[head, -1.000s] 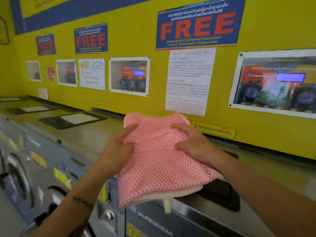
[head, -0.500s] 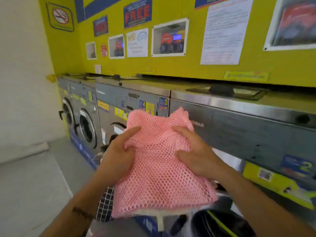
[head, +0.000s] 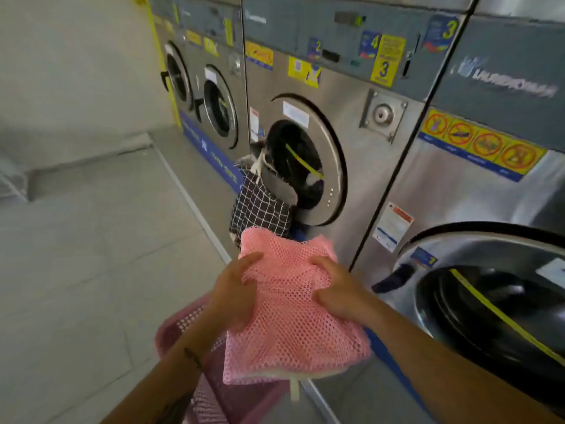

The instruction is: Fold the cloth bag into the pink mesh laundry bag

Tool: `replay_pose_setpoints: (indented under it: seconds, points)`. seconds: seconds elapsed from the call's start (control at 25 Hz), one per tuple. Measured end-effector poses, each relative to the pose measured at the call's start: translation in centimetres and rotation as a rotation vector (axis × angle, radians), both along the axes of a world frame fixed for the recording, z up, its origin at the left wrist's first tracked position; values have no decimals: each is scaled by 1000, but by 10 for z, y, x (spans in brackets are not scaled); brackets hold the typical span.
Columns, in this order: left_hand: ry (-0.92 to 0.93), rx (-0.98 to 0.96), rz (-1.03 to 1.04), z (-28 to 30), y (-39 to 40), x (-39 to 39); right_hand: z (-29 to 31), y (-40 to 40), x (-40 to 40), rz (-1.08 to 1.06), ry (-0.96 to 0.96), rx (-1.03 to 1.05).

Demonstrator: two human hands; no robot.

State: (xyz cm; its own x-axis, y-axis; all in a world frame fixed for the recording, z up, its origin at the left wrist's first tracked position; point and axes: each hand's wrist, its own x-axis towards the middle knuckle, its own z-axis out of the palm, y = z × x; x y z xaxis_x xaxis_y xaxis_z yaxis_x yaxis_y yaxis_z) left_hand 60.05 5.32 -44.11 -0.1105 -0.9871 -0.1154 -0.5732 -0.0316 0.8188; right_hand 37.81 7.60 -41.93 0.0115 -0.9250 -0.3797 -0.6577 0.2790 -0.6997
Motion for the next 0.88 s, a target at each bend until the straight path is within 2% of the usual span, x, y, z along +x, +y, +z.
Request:
replay_pose_setpoints:
  seconds: [0.2,0.4,0.56,0.64,0.72,0.8,0.88]
  points:
    - [-81,162,22,-144,-39,61,-146,-51,74,1,-9,229]
    - [-141,272,-3,-278,-71,105,-293,-84,129,-28,-9,325]
    - [-169,378,-52,-372,-87,126,-399,-103,156,43,87,348]
    - [-179,483,-140,-400,-88,131,-436,-107,160,109,127,349]
    - [-272,559,-178,-416,-87,134,-452,-110,155,137,216,404]
    - [-296,558,-159,-421,-84,137,-453,-108,149,114,228,451]
    - [-266,523,-145,-404,-83,134,-435,-104,143,90,156,386]
